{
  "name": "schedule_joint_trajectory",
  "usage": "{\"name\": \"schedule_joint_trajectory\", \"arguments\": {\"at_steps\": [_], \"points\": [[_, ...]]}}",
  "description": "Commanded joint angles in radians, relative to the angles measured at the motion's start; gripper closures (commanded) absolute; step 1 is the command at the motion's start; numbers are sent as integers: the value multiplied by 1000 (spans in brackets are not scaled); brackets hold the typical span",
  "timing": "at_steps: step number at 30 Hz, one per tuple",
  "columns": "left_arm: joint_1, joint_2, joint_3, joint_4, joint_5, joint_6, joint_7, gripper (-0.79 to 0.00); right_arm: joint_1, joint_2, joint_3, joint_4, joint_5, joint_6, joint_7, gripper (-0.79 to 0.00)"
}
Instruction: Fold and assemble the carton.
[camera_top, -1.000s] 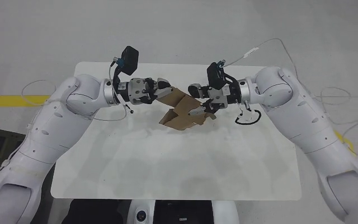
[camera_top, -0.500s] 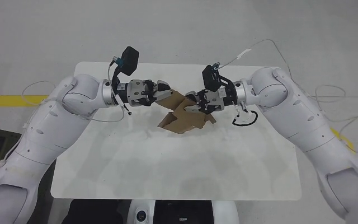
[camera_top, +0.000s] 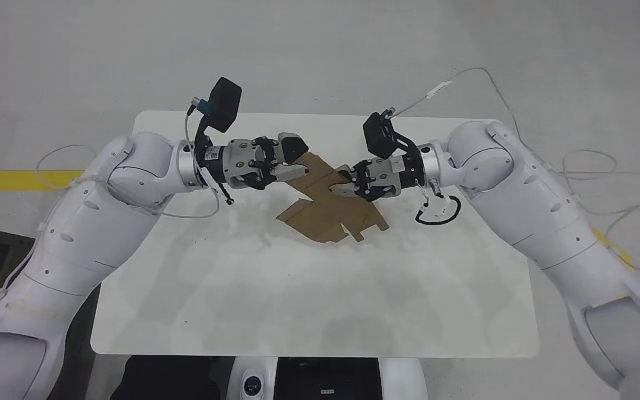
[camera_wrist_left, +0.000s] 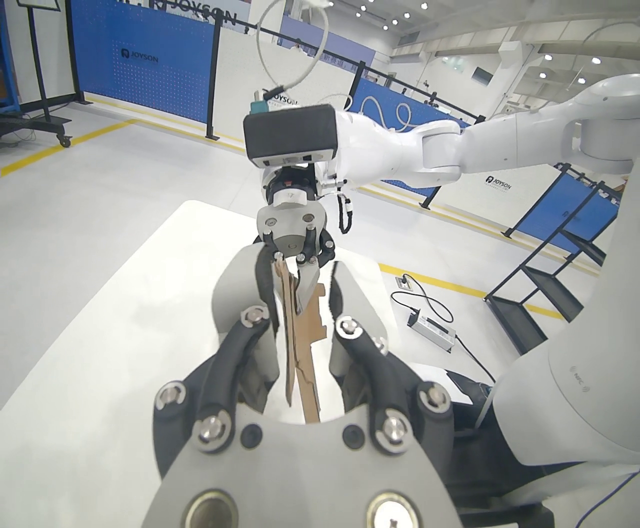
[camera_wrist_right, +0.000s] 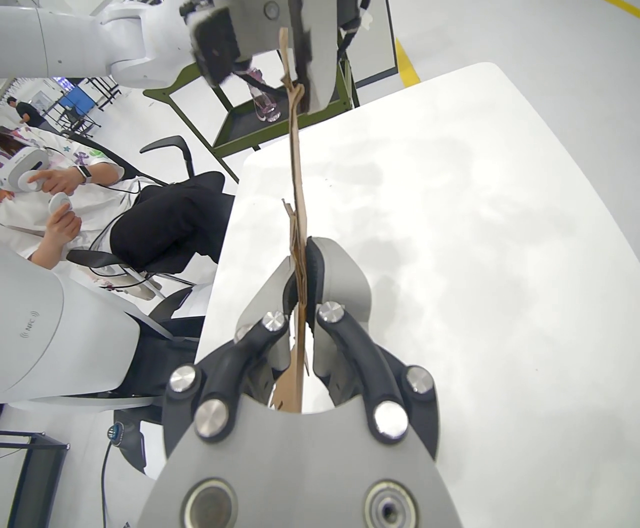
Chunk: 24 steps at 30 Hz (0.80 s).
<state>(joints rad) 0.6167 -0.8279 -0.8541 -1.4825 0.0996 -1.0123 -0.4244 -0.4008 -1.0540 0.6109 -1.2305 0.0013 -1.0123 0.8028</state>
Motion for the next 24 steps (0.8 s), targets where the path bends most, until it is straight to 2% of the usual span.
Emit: {"name": "schedule_joint_trajectory", "arguments": {"at_steps": [1,8,15,24], "points": [[2,2,-16,9,-20,0,24,-785,-5,1,5,8,27,0,0,0],[29,4,-54,49,-24,0,77,-785,-47,10,69,61,147,0,-45,0],[48,-4,-32,69,7,0,73,-785,-119,7,147,80,312,0,-115,0],[47,-26,16,87,92,0,92,-785,-164,-19,191,130,473,0,-109,0]]}}
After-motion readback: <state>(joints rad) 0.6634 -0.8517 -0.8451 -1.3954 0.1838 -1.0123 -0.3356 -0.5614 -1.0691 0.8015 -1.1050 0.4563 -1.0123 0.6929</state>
